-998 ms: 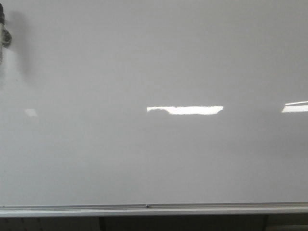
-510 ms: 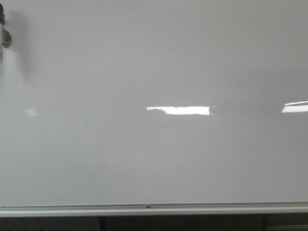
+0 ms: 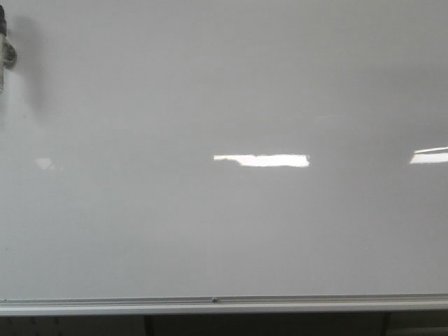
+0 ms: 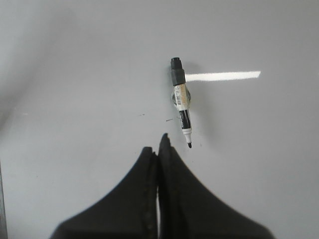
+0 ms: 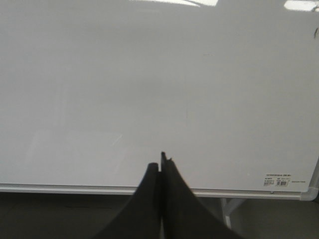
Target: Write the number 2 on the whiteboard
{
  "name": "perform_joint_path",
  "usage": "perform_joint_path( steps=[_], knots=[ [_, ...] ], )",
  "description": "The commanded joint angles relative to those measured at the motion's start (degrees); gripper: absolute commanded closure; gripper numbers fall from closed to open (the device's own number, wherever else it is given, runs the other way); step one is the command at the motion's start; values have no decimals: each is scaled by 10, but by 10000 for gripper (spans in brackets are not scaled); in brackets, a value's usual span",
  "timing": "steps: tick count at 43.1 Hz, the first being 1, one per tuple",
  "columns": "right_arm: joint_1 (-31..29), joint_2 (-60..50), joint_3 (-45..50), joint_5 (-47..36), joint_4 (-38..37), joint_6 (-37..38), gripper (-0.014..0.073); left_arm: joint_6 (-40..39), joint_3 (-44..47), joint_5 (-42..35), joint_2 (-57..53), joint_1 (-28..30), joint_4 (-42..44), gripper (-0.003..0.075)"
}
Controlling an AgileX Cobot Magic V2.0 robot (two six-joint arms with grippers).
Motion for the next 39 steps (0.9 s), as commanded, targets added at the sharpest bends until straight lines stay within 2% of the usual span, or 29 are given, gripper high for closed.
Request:
perform_joint_path(
  steps=[1,14,22,27,30,34,37,39],
  knots=[
    [-1,9,-22,-36,-8,-3,673,-3,-18,-35,14,-3,-10,741],
    [0,10,-22,-24,-6,-15,673,-3,-16,-30,22,-3,-17,741],
    [0,15,-22,-6,46,-60,673,-3,-15,-31,22,-3,-17,741],
    [0,15,-22,-9,56,-63,660,-3,-15,-30,22,-3,-17,740],
    [0,15,-22,-9,56,-63,608,-3,-15,-28,23,-3,-17,740],
    [0,15,-22,-8,56,-63,459,-3,-15,-21,28,-3,-16,717],
    [0,15,-22,-7,56,-63,314,-3,-15,-15,32,-3,-16,644],
    [0,15,-22,-7,56,-63,226,-3,-15,-15,36,-3,-14,568]
  ],
)
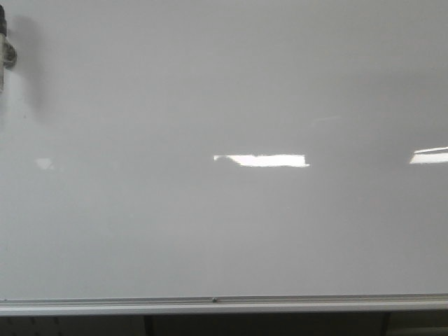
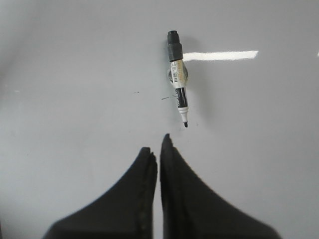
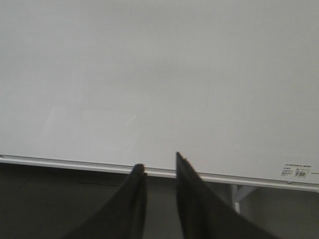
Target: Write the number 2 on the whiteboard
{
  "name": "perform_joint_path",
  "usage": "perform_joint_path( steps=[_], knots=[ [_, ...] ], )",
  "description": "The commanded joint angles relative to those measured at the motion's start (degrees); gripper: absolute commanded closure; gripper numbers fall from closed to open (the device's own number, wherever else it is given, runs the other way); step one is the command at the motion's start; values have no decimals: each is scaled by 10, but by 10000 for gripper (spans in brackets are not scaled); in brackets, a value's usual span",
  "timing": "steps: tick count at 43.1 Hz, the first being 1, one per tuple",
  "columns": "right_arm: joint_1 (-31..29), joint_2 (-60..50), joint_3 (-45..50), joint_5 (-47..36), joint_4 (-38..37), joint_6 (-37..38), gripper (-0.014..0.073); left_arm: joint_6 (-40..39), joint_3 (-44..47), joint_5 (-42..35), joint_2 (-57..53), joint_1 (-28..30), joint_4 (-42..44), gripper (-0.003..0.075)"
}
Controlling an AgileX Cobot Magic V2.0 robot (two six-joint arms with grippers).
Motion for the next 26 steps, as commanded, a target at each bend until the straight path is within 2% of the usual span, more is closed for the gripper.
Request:
perform_joint_path(
  steps=[1,4,6,10,26],
  knots=[
    [0,8,-21,-37,3,-8,206,-3,-15,-36,14,-3,-4,529],
    [0,8,-21,-36,3,-8,141,-3,-15,-36,21,-3,-1,400],
    [0,8,-21,-36,3,-8,134,-3,-15,-36,28,-3,1,304],
    [0,8,-21,-36,3,-8,135,-3,-16,-36,48,-3,4,185],
    [0,8,-21,-36,3,-8,135,-3,-69,-26,179,-34,6,174]
  ],
)
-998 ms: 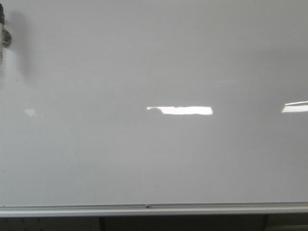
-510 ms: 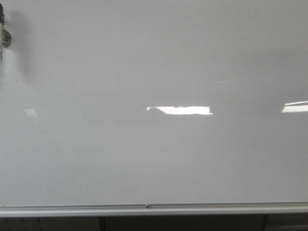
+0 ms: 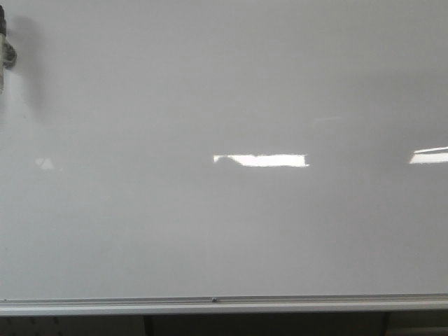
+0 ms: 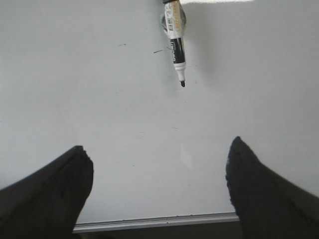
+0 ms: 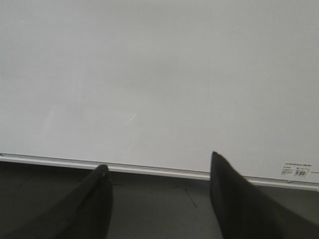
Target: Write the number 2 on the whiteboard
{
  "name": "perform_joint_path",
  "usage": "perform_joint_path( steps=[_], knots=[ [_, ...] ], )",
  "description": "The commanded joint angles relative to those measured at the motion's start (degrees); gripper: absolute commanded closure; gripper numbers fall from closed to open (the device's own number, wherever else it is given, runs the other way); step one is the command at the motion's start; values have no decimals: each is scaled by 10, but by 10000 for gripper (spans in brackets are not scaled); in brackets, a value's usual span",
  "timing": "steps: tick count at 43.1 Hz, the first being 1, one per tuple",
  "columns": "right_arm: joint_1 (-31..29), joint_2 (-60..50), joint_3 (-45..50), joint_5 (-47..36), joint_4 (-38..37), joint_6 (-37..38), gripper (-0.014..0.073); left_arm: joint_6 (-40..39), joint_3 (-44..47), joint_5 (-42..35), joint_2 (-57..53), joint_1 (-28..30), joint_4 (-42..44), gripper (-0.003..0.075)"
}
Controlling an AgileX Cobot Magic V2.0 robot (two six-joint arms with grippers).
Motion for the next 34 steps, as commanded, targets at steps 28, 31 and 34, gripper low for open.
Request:
perform_joint_path(
  steps=[28,31,34],
  knots=[
    [0,8,-21,-37,3,-6,135,-6,-214,-59,334,-16,-87,174],
    [0,8,-21,-37,3,-6,135,-6,-228,-66,357,-16,-90,174],
    [0,8,-21,-37,3,-6,135,-6,-240,-78,380,-16,-90,174]
  ],
)
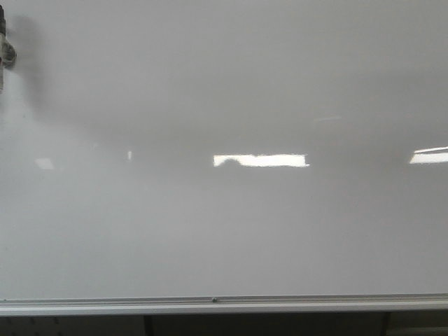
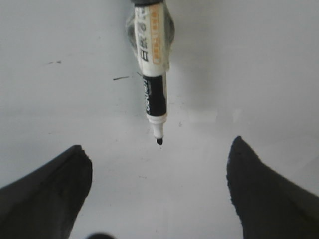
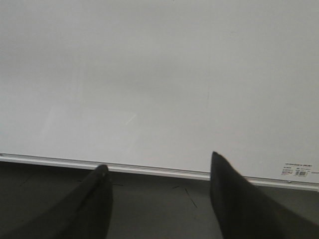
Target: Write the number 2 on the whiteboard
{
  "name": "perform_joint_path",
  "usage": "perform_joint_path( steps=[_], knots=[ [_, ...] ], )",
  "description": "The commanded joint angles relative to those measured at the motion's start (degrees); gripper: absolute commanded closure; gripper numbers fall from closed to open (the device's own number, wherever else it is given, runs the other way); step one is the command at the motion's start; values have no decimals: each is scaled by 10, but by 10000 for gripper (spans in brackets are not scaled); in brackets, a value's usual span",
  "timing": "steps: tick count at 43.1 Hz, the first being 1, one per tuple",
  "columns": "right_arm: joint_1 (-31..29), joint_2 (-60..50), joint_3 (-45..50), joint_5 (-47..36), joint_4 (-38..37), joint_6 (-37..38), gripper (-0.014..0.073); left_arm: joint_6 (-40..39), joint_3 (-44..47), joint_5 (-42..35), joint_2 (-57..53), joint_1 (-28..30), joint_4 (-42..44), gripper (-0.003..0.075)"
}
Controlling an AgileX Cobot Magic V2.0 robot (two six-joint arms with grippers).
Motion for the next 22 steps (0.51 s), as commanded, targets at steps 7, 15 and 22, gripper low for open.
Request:
perform_joint_path(
  steps=[7,15,22],
  knots=[
    [0,8,-21,-37,3,-5,135,-6,-42,-85,43,-4,-10,174],
    [0,8,-21,-37,3,-5,135,-6,-42,-135,62,-4,-10,174],
    [0,8,-21,-37,3,-5,135,-6,-42,-163,69,-4,-10,174]
  ],
)
